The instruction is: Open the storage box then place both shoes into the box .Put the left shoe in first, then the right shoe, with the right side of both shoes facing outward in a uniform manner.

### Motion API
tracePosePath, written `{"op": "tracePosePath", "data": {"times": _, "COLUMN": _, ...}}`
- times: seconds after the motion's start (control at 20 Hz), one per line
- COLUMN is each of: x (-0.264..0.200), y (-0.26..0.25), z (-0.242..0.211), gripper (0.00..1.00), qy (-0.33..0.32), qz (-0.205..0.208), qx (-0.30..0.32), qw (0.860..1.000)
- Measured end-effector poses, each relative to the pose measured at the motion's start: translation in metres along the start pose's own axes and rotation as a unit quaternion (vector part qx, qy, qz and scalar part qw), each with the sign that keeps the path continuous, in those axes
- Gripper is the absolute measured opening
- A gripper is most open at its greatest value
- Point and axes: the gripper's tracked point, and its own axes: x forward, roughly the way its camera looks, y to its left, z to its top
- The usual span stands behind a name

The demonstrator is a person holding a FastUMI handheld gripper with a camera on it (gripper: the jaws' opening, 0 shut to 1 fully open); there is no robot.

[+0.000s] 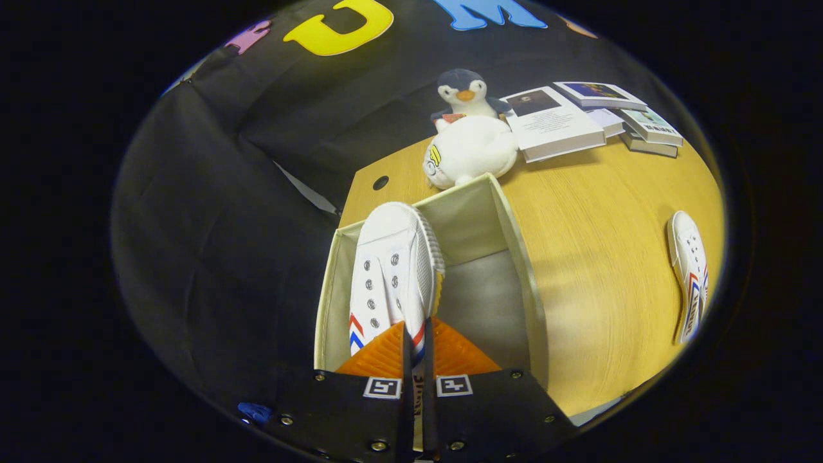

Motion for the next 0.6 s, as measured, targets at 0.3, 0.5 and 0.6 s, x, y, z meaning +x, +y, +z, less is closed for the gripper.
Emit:
{"op": "tracePosePath", "data": {"times": 0.3, "x": 0.028, "y": 0.002, "z": -0.031, "gripper": 0.06, "qy": 0.041, "qz": -0.022, "qx": -0.026, "qw": 0.999}}
{"op": "tracePosePath", "data": {"times": 0.5, "x": 0.041, "y": 0.000, "z": -0.036, "gripper": 0.06, "qy": 0.058, "qz": -0.031, "qx": -0.026, "qw": 0.998}}
{"op": "tracePosePath", "data": {"times": 0.6, "x": 0.043, "y": -0.002, "z": -0.036, "gripper": 0.05, "qy": 0.060, "qz": -0.032, "qx": -0.029, "qw": 0.997}}
